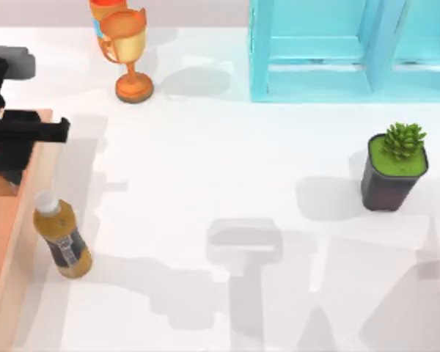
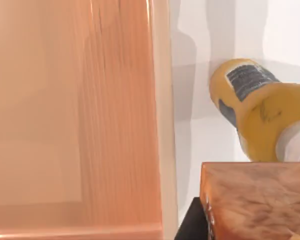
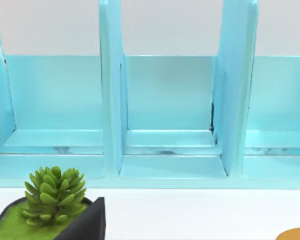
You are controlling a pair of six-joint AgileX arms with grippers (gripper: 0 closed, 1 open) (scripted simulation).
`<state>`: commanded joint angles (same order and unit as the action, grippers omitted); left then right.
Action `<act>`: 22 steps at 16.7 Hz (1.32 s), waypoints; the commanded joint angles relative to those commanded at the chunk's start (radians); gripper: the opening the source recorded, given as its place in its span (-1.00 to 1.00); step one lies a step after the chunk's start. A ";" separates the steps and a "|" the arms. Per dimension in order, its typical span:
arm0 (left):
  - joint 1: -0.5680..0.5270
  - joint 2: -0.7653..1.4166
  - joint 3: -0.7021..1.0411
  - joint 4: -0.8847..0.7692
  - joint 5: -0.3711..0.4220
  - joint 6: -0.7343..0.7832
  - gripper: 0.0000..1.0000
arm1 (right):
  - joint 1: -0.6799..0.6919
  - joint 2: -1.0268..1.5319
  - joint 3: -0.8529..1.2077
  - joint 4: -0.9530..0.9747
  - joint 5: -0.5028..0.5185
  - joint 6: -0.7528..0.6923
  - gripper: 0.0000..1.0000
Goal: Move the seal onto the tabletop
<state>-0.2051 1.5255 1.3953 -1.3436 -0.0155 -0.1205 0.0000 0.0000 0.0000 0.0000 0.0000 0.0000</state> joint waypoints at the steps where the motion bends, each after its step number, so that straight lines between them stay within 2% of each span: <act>1: -0.002 0.013 -0.005 -0.026 0.006 -0.032 -1.00 | 0.000 0.000 0.000 0.000 0.000 0.000 1.00; 10: -0.014 0.020 0.024 -0.055 0.013 -0.064 -1.00 | 0.000 0.000 0.000 0.000 0.000 0.000 1.00; 15: -0.127 0.110 0.165 -0.031 0.003 -0.129 -1.00 | 0.000 0.000 0.000 0.000 0.000 0.000 1.00; 22: -0.346 0.461 0.214 0.188 0.002 -0.368 -1.00 | 0.000 0.000 0.000 0.000 0.000 0.000 1.00</act>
<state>-0.5512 1.9865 1.6092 -1.1555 -0.0136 -0.4883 0.0000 0.0000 0.0000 0.0000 0.0000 0.0000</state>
